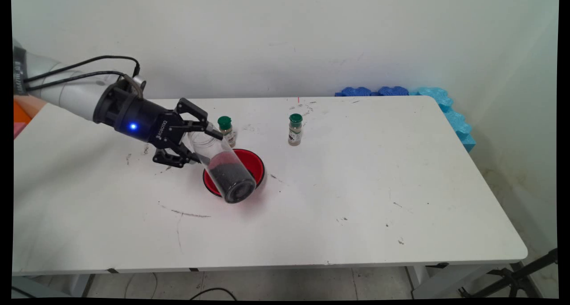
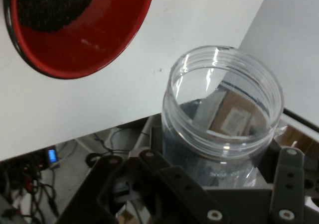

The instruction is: Pour the black seasoning powder in the red bowl

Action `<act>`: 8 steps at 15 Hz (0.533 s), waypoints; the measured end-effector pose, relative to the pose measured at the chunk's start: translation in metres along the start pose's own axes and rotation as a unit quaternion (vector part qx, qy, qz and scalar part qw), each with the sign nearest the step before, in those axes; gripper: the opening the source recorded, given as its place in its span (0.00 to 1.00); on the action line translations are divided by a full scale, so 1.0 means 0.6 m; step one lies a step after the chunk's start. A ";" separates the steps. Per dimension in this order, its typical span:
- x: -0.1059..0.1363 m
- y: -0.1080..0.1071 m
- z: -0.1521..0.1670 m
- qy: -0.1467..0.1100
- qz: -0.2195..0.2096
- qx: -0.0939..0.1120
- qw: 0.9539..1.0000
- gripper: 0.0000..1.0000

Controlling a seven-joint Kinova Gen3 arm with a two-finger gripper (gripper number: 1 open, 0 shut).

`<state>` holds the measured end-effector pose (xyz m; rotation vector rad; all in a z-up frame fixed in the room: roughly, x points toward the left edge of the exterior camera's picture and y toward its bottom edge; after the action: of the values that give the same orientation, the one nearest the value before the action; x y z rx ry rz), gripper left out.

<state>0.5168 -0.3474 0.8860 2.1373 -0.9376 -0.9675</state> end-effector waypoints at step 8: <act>-0.004 -0.008 0.017 -0.006 -0.108 -0.024 0.994 0.00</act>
<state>0.5092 -0.3453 0.8774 2.2273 -0.6915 -1.0970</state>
